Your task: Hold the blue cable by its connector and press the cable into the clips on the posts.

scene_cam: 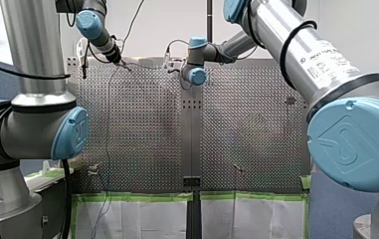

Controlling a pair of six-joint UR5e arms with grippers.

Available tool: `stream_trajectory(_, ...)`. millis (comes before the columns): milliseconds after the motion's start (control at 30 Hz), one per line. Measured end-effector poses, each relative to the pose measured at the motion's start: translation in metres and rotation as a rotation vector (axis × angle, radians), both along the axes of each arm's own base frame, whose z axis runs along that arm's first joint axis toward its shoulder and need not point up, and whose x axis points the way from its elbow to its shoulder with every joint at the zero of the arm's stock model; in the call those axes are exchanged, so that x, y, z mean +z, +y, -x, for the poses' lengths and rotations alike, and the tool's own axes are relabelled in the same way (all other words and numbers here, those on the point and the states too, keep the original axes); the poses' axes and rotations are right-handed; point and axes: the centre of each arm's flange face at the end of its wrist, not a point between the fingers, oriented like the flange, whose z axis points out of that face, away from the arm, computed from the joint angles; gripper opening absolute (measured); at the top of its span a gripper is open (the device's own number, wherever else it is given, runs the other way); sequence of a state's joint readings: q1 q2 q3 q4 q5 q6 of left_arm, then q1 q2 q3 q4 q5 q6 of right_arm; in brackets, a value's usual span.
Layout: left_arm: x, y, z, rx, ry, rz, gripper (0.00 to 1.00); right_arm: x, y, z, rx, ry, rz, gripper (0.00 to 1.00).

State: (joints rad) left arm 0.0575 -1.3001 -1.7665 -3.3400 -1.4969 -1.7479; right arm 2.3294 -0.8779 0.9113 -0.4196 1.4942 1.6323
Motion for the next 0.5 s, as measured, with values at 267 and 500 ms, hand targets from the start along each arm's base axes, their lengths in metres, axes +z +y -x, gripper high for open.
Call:
stream_trajectory(267, -0.017, 0.002, -0.008, 0.014, 0.083, -0.061, 0.99, -0.001, 0.000, 0.000, 0.000, 0.001, -0.001, 0.00)
stream_trajectory(500, -0.017, 0.006, -0.018, 0.033, 0.050, -0.125, 0.99, -0.001, 0.000, 0.000, 0.000, 0.001, -0.002, 0.00)
